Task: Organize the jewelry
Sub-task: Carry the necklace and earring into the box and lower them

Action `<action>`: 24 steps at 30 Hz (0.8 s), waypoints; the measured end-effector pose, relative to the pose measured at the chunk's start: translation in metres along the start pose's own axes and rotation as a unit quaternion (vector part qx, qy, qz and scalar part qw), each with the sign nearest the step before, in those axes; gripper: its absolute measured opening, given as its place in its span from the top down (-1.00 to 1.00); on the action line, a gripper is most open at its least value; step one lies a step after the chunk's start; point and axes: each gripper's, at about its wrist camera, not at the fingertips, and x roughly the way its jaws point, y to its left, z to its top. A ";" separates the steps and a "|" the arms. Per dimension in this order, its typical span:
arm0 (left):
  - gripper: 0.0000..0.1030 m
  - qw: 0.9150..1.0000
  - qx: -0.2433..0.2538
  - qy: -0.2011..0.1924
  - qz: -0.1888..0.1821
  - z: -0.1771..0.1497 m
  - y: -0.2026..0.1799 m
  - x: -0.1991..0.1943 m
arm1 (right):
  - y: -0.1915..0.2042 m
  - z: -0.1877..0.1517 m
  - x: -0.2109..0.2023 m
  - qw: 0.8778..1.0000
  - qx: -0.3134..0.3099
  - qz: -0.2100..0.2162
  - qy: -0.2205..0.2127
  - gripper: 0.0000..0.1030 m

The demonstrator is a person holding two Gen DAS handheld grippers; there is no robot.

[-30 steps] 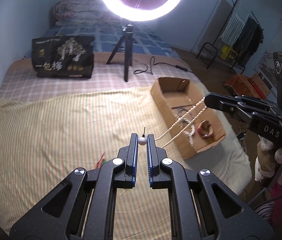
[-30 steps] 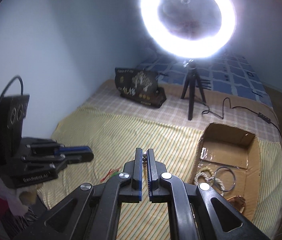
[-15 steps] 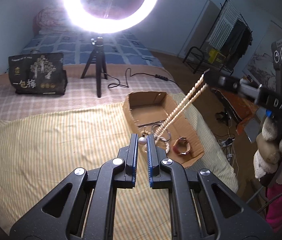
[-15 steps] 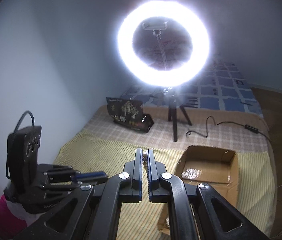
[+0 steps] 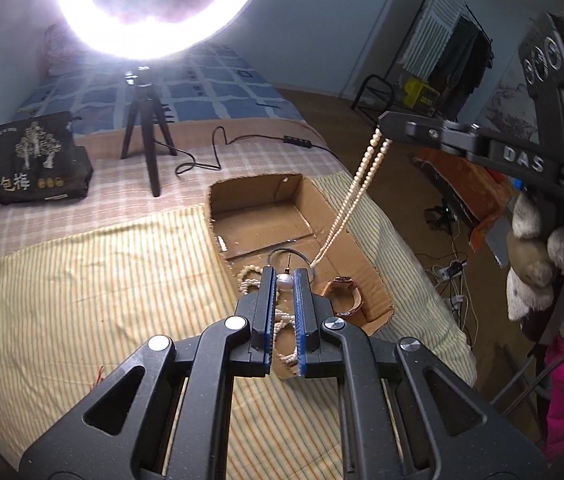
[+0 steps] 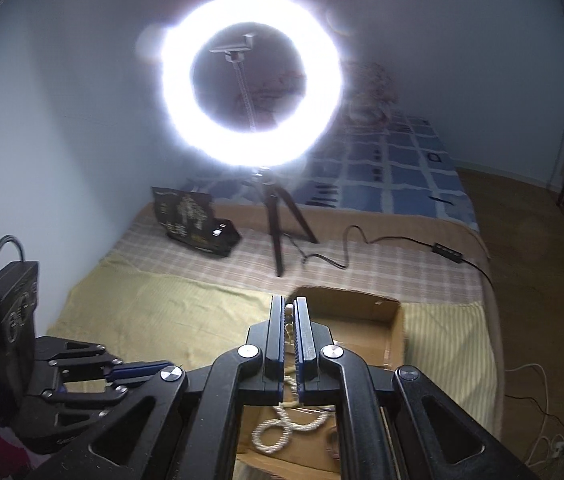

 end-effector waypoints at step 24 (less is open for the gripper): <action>0.87 0.998 0.033 0.040 0.019 -0.006 -0.030 0.062 | -0.069 -0.015 0.064 0.998 0.032 -0.020 0.050 0.94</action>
